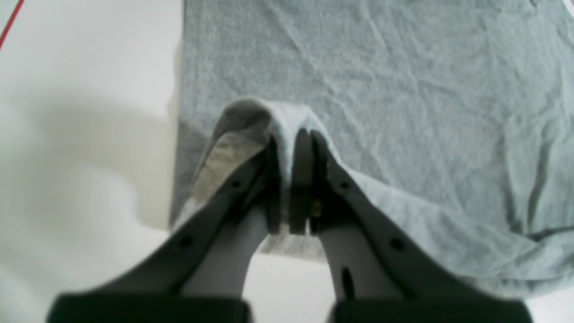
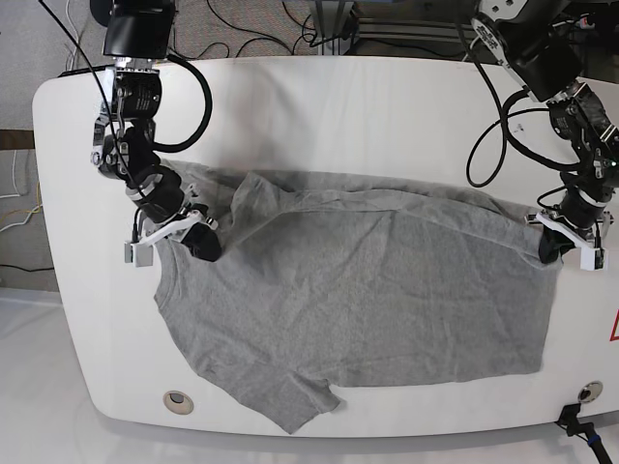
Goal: Fold the T-shirt properly
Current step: 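Carry both held edges across the shirt, folding it over itself, then lower the folded edges onto the shirt and hold them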
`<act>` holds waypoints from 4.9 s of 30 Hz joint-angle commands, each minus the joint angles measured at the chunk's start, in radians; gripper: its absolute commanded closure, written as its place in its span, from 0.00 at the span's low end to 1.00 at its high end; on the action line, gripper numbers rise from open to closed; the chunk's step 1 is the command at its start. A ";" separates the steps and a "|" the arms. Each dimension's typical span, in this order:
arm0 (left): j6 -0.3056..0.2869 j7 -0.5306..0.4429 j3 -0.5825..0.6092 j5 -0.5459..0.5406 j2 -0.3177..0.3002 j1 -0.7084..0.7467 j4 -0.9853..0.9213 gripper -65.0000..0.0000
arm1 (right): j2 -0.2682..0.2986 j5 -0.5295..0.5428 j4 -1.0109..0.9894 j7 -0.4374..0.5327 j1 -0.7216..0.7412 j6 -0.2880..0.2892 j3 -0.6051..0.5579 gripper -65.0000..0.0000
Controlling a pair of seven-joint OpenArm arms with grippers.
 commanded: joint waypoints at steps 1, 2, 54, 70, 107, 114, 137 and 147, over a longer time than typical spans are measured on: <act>-0.002 -0.052 0.001 -0.021 -0.019 -0.024 -0.022 1.00 | 0.012 0.015 -0.033 0.022 0.054 0.011 0.004 1.00; -0.002 -0.057 0.001 -0.021 -0.019 -0.040 -0.038 1.00 | 0.016 0.013 -0.054 0.022 0.069 0.011 0.004 1.00; -0.002 -0.301 0.086 -0.004 -0.186 0.130 0.055 0.47 | 0.174 -0.344 0.133 0.013 -0.022 0.063 0.008 0.28; -0.002 -0.381 0.100 0.161 -0.150 0.212 0.114 0.47 | 0.141 -0.587 0.056 0.160 -0.187 0.071 0.010 0.28; -0.002 -0.381 0.054 0.158 -0.153 0.173 -0.084 0.47 | 0.119 -0.585 -0.099 0.249 -0.201 0.071 0.010 0.93; -0.002 -0.382 0.058 0.160 -0.156 0.129 -0.158 0.47 | 0.119 -0.585 -0.099 0.249 -0.201 0.071 0.010 0.93; 0.034 -0.490 0.098 0.306 -0.134 0.002 -0.433 0.47 | 0.119 -0.585 -0.099 0.249 -0.201 0.071 0.010 0.93; 0.076 -0.490 0.098 0.372 -0.134 0.002 -0.433 0.47 | 0.107 -0.585 -0.099 0.249 -0.201 0.071 0.010 0.93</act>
